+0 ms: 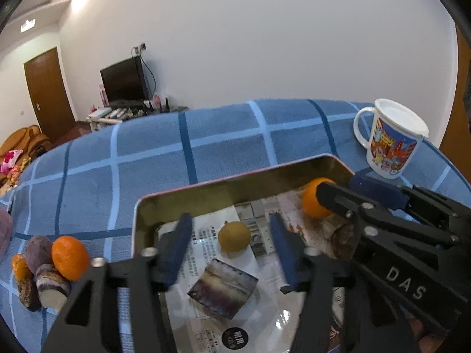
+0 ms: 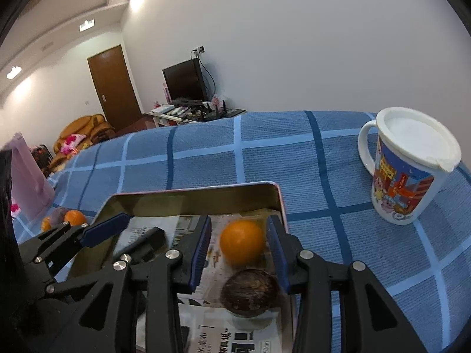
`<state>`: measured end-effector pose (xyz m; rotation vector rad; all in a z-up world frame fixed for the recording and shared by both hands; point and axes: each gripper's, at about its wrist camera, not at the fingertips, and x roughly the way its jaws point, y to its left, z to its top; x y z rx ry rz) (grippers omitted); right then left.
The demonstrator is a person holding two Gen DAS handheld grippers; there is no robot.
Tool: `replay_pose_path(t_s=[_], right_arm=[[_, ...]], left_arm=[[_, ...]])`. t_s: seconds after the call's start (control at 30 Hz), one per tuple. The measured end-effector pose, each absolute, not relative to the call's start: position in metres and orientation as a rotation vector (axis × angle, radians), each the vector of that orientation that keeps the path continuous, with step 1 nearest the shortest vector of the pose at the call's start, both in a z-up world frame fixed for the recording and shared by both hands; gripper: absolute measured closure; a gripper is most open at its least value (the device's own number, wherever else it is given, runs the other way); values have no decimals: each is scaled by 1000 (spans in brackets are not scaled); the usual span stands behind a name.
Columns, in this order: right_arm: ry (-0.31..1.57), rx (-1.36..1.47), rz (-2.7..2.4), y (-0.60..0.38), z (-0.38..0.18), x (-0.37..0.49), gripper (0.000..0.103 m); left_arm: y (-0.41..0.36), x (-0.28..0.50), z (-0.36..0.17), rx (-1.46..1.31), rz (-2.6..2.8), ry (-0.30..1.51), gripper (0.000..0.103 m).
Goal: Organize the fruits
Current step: 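Carry the brown fruit and orange into the tin box and open both tools, then withdraw both open tools from the tin toward the remaining fruits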
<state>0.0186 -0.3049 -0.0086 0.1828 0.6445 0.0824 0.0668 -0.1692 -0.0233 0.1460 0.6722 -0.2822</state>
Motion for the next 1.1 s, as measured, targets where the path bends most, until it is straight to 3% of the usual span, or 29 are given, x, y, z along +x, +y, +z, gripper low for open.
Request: replay_pose_path(t_s=[0.07, 0.23, 0.37, 0.93, 1.1], right_arm=[[635, 202, 97, -305, -7, 16, 43], [575, 207, 77, -304, 1, 5, 40], [468, 272, 50, -317, 13, -10, 25], [215, 193, -157, -324, 30, -48, 24], [223, 200, -181, -327, 30, -48, 24]], left_arm=[[-170, 64, -21, 156, -271, 654, 28], [-167, 53, -14, 150, -282, 594, 4], [-163, 45, -7, 156, -269, 539, 3], [-118, 30, 5, 125, -135, 410, 0], [-111, 27, 4, 133, -98, 392, 0]])
